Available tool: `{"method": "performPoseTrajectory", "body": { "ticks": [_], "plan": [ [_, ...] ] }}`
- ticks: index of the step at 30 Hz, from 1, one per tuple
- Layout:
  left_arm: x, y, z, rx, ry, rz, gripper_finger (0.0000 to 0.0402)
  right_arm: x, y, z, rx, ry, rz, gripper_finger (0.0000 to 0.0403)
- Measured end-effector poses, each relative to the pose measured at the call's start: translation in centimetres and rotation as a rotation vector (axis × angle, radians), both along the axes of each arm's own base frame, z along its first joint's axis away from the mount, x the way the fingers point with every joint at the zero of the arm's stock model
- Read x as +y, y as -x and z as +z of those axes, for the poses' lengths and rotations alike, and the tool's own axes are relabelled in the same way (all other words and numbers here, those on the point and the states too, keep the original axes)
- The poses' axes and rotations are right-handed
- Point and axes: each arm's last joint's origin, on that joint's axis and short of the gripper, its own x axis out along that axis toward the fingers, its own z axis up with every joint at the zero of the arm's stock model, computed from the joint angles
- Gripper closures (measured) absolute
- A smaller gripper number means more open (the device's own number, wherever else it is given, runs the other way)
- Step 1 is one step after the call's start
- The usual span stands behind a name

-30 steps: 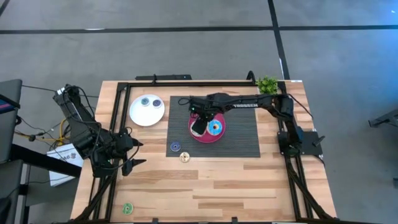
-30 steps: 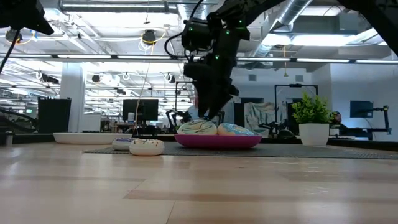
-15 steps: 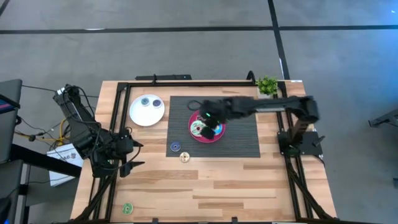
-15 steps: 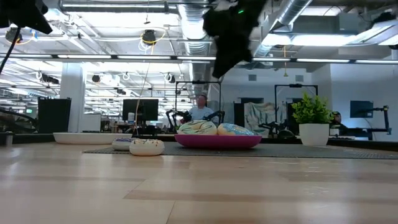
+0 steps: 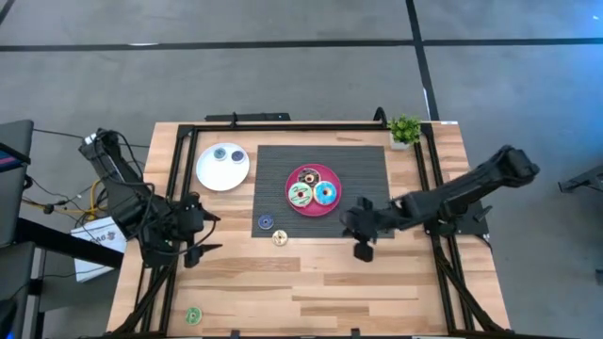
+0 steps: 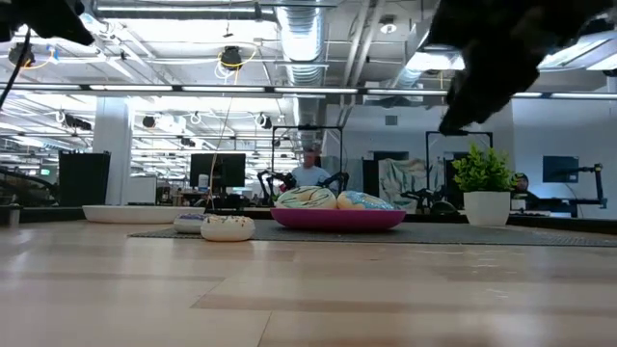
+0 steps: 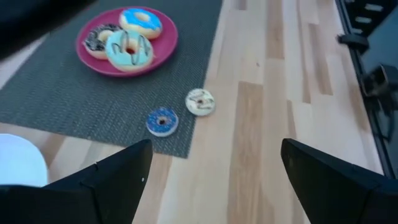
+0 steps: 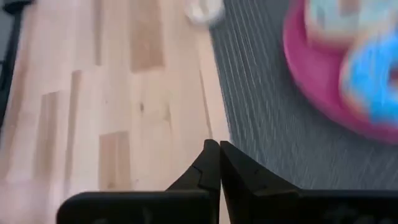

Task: Pick & Place donuts
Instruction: Put the small green donut on the white plate

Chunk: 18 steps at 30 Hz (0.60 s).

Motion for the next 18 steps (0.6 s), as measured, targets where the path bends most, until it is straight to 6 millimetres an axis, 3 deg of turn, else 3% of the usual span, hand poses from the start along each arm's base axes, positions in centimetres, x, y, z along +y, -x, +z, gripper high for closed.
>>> {"method": "performPoseTrajectory", "body": {
  "ticks": [10, 14, 18],
  "plan": [
    [0.9, -1.3, 0.4, -0.047, 0.001, 0.088, 0.0052, -2.7, 7.5, -1.4, -0.218, 0.015, -0.005, 0.0402],
    [1.3, -1.7, 0.4, -0.057, -0.009, 0.12, 0.0052, -4.3, 9.8, -1.4, -0.363, 0.037, -0.016, 0.0403],
    [1.7, -2.0, 0.4, -0.056, -0.013, 0.152, 0.0052, -5.3, 11.6, -2.5, -0.473, 0.023, -0.034, 0.0403]
  ]
}}
